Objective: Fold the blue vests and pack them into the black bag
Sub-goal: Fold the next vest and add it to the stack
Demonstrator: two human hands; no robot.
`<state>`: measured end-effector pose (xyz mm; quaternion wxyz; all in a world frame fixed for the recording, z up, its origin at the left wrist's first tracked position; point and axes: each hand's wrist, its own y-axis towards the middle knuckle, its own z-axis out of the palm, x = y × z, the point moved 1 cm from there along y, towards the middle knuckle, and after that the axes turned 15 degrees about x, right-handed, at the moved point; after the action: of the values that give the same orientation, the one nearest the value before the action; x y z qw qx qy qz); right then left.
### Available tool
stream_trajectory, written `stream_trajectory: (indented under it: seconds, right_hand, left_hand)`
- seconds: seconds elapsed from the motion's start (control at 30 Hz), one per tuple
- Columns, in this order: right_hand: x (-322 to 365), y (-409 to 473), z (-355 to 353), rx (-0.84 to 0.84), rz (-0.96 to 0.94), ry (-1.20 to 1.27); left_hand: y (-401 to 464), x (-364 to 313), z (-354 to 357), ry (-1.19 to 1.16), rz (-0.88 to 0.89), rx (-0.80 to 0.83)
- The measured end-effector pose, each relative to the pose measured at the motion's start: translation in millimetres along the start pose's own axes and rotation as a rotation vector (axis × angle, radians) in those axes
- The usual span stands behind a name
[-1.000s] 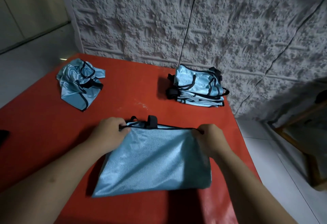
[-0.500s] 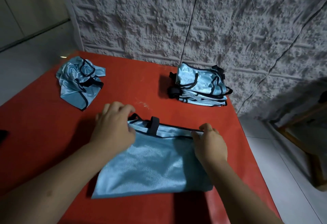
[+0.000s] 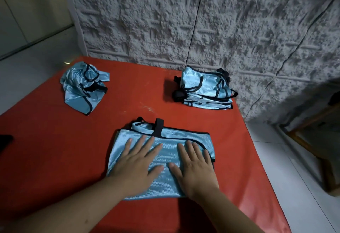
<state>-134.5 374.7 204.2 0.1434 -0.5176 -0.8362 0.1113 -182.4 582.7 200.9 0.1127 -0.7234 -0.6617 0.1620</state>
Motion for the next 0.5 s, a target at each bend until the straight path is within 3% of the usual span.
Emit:
stream_trajectory:
  seconds: [0.17, 0.4, 0.5]
  right_hand:
    - [-4.8, 6.0, -4.5, 0.007, 0.107, 0.063]
    - [-27.7, 2.0, -29.9, -0.122, 0.465, 0.396]
    - [-31.4, 4.4, -37.6, -0.072, 0.586, 0.512]
  left_hand:
    - [16.5, 22.6, -3.0, -0.083, -0.133, -0.060]
    - [5.2, 31.0, -18.1, -0.232, -0.478, -0.027]
    - [-8.5, -3.4, -19.9, -0.149, -0.385, -0.141]
